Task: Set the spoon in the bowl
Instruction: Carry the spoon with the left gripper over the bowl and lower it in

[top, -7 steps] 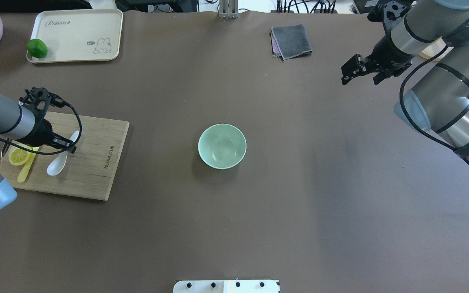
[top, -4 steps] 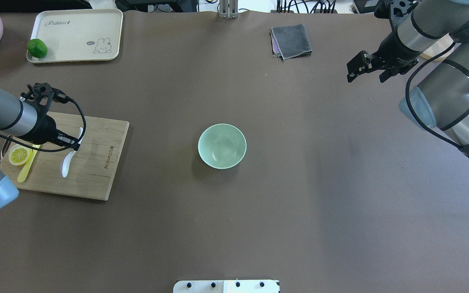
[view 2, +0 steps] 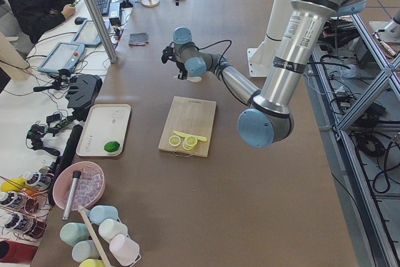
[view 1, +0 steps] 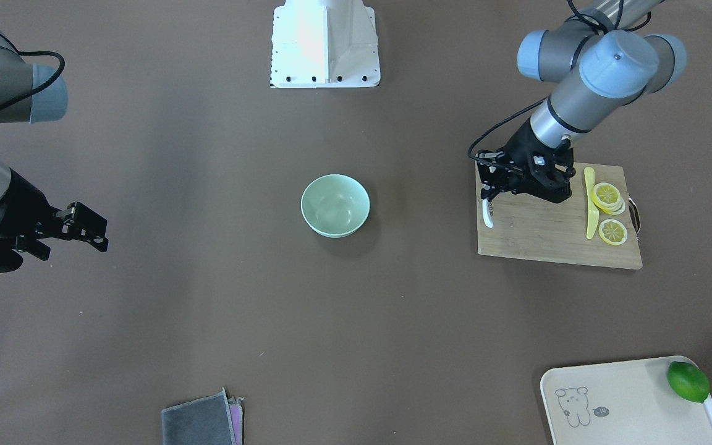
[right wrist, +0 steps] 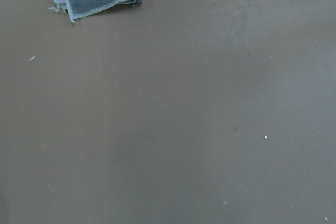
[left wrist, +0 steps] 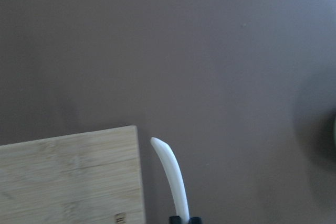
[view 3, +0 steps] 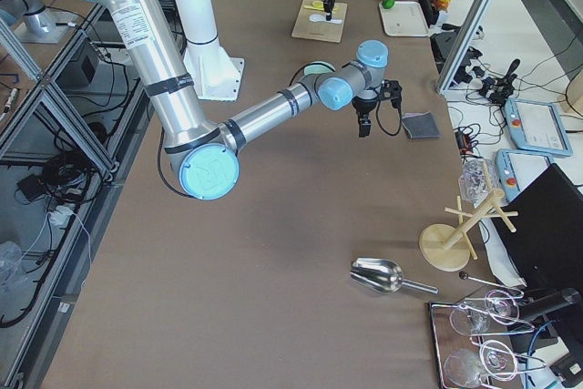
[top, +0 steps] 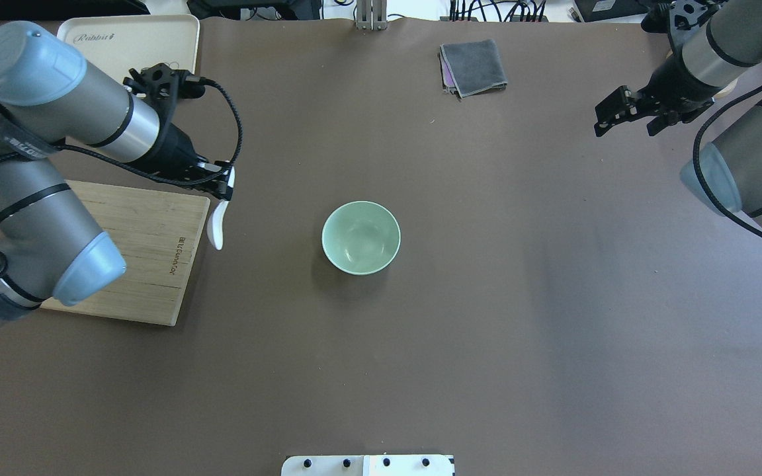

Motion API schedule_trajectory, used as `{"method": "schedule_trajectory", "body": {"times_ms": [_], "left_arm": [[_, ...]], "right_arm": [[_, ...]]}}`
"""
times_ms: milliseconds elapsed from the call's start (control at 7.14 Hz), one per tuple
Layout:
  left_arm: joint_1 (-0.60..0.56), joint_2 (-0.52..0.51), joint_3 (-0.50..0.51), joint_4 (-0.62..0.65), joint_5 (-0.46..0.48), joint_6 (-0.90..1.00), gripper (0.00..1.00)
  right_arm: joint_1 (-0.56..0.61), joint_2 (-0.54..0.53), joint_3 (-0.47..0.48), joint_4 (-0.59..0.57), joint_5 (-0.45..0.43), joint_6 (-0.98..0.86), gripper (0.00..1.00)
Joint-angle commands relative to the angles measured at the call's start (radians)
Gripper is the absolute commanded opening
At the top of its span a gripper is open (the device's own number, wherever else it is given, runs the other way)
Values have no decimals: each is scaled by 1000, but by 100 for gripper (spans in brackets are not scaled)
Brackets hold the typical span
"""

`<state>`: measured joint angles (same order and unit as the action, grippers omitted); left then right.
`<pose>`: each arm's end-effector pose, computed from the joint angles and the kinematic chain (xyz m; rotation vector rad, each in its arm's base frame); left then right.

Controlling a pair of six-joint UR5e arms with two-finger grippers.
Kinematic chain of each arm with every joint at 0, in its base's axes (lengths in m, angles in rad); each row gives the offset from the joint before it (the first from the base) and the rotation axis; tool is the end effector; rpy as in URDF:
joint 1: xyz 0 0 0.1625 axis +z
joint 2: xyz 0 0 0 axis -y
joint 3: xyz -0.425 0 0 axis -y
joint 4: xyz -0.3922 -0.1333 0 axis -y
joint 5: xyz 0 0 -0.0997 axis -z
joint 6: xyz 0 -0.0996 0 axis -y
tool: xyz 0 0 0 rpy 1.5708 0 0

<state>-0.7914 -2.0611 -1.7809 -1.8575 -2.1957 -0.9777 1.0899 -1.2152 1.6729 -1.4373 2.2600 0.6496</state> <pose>0.3840 -0.4954 0.2460 0.1673 1.0956 0.1306 -0.2273 -0.5868 0.3959 0.1207 -0.8670 -0.0459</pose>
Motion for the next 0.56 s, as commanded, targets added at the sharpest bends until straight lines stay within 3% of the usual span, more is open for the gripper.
{"method": "schedule_trajectory", "body": {"times_ms": [0, 140, 420], "left_arm": [[107, -172, 93, -9, 106, -142, 0], [132, -235, 160, -26, 176, -148, 0], [135, -304, 382, -249, 212, -162, 0]], "right_arm": [[62, -102, 1, -3, -10, -187, 100], [96, -137, 1, -46, -13, -296, 100], [168, -164, -1, -148, -16, -457, 100]]}}
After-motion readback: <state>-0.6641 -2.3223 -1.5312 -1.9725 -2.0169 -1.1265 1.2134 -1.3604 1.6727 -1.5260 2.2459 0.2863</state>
